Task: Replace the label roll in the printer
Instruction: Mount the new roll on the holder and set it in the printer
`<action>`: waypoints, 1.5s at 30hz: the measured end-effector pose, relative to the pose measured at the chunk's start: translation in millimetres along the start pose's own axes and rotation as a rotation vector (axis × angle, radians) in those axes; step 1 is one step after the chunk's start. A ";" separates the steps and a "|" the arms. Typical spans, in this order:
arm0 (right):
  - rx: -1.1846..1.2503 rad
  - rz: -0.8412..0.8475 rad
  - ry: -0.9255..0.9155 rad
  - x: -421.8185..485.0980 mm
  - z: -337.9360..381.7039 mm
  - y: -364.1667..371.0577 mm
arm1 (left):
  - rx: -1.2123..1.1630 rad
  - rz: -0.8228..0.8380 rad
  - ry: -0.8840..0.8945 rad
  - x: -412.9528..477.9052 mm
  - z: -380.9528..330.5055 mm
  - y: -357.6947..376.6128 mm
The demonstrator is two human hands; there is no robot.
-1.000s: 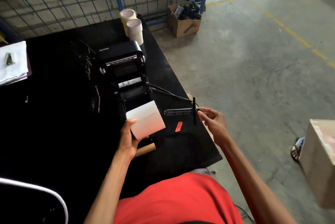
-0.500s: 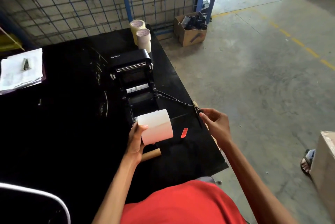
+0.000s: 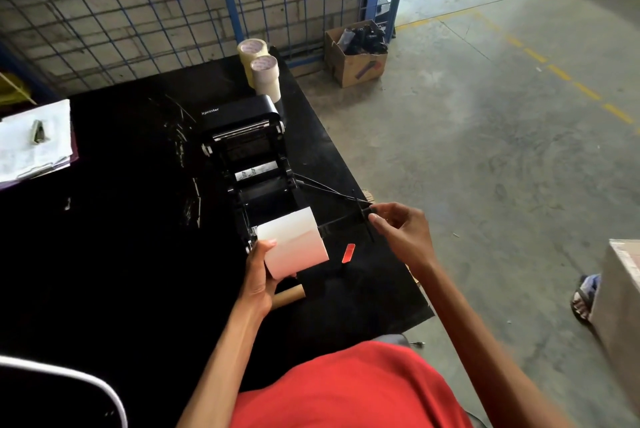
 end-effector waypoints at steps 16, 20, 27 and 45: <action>0.043 0.480 0.222 -13.6 -7.7 31.8 | 0.162 0.085 0.052 -1.4 6.6 13.7; 0.067 0.588 0.326 -10.5 -14.3 25.8 | 0.228 0.094 0.061 -2.8 7.2 17.7; 0.238 0.574 0.285 -17.0 -10.2 12.7 | 0.225 0.090 0.004 -18.8 5.6 44.6; 0.780 0.713 0.465 -39.6 -44.8 7.6 | 0.504 -0.057 0.000 -51.2 2.9 86.9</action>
Point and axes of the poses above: each hand's wrist, its own x-axis towards the middle knuckle, its own y-axis out of the palm, z = x × y, the point moved 3 cm from there along x, towards the middle knuckle, and after that the axes turned 8 degrees about z, right-handed, at the moved point
